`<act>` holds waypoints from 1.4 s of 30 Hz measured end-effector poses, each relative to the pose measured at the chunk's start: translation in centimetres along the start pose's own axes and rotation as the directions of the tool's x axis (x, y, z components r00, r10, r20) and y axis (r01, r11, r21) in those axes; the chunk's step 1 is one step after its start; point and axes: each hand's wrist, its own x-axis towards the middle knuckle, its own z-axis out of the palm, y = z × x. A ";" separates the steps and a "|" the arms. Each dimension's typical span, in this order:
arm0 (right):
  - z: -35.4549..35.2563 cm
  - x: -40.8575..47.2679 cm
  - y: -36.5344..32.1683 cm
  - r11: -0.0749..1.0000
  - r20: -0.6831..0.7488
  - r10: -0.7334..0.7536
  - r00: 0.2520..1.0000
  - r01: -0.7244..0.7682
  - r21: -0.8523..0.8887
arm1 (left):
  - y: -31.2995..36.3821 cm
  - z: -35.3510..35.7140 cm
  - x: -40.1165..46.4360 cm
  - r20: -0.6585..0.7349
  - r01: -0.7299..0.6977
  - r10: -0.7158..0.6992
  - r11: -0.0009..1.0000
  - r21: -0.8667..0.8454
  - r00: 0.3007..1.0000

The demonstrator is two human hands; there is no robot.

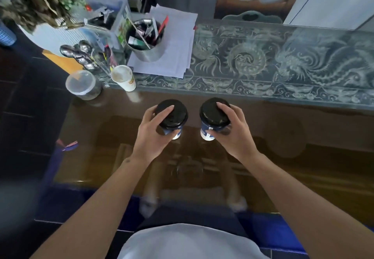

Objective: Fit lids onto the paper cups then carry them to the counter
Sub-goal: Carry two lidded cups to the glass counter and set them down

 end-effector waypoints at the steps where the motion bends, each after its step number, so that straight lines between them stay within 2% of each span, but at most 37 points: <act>1: 0.2 0.4 -0.1 1.000 0.002 -0.010 1.000 0.010 -0.009 | -0.1 0.0 0.2 -0.006 -0.013 0.013 1.000 0.011 1.000; 6: 1.5 1.2 0.5 0.997 0.056 -0.066 0.996 0.067 -0.028 | -1.1 -0.1 0.2 -0.031 -0.031 0.033 0.997 0.071 0.999; 16: 1.6 -0.2 1.4 0.991 0.004 -0.093 0.996 0.093 -0.100 | -0.3 0.7 -1.5 -0.064 0.044 -0.036 0.990 0.132 0.997; 21: 1.1 -0.2 1.8 0.989 0.024 -0.117 0.993 0.119 -0.086 | 0.3 0.8 -1.9 -0.089 0.058 -0.044 0.985 0.160 0.995; 25: 0.4 -0.5 1.8 0.986 0.049 -0.134 0.990 0.138 -0.094 | 0.7 0.4 -2.5 -0.071 0.060 -0.049 0.986 0.158 0.996; 30: -0.8 -2.2 0.8 0.990 0.038 -0.118 0.992 0.120 -0.079 | 2.2 -0.3 -4.3 -0.049 0.131 -0.124 0.977 0.170 0.991; 33: -1.5 -3.5 -0.2 0.989 0.010 -0.087 0.996 0.087 -0.122 | 3.7 -0.5 -6.5 -0.099 0.188 -0.168 0.951 0.245 0.981; 36: -2.2 -4.6 -1.6 0.977 -0.054 -0.118 0.992 0.106 -0.186 | 5.5 -0.5 -9.0 -0.159 0.252 -0.208 0.906 0.340 0.965; 39: -1.8 -5.9 -3.3 0.953 -0.088 -0.237 0.968 0.214 -0.212 | 6.9 -0.6 -11.9 -0.168 0.308 -0.260 0.850 0.427 0.951; 42: -0.4 -7.6 -4.6 0.920 -0.017 -0.343 0.939 0.332 -0.206 | 7.9 -0.9 -14.7 -0.174 0.368 -0.325 0.783 0.502 0.930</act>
